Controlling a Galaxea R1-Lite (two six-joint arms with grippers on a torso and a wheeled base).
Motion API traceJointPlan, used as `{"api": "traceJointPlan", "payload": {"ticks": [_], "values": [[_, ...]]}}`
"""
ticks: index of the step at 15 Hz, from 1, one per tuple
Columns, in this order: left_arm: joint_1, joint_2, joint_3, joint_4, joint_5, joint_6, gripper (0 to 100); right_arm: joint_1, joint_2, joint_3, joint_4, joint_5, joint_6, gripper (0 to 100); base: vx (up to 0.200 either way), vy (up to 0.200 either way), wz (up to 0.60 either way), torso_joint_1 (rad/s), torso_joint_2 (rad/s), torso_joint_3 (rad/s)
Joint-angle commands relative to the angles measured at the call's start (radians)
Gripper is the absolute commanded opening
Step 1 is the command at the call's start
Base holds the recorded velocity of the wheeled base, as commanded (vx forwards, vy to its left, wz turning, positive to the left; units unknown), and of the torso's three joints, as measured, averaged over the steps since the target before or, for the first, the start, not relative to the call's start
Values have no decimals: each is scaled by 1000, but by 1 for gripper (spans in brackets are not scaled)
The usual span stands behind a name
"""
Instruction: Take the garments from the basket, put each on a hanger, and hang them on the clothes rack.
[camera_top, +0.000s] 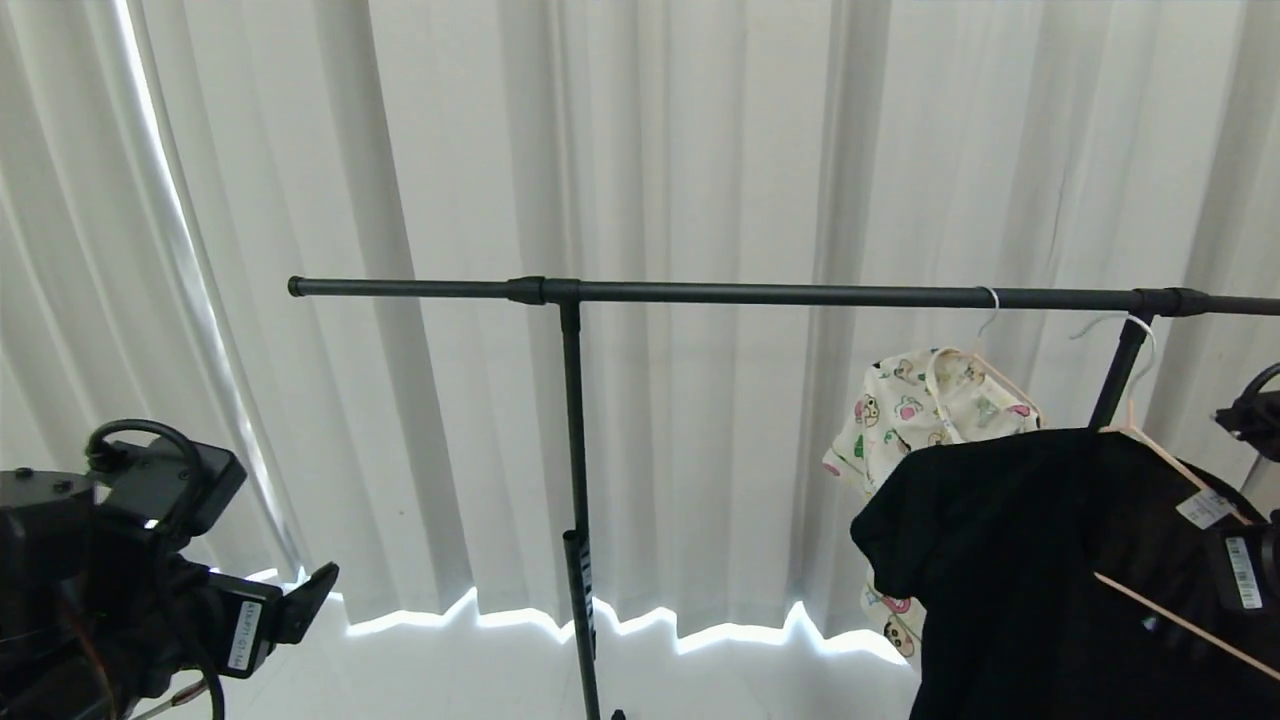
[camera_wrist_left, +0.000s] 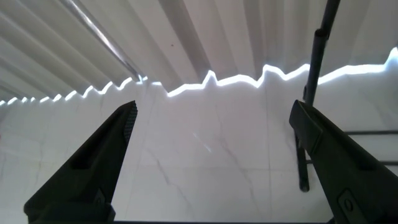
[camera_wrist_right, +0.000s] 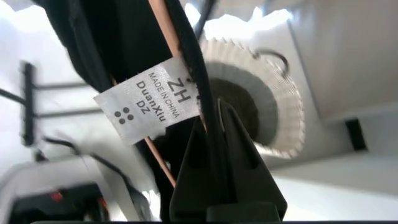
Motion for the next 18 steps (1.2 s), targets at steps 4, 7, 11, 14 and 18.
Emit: {"api": "traceJointPlan", "payload": {"ticks": [4,7,11,14,18], "values": [[1,-3,-1,3,3,3,100,48,110,-150,-3,-3,17,0,0,0,0,0,0,0],[1,-3,-1,3,1,3,100,71,107,-153,-5,-3,17,0,0,0,0,0,0,0],[1,6,-11,-24,1,4,100,86,131,-214,-5,-1,15,0,0,0,0,0,0,0],[1,4,-11,-24,1,4,100,114,144,-231,-5,-1,14,0,200,0,0,-7,1,1],[1,1,-9,-26,1,4,100,132,154,-231,-5,-1,14,0,200,0,0,6,1,0]]}}
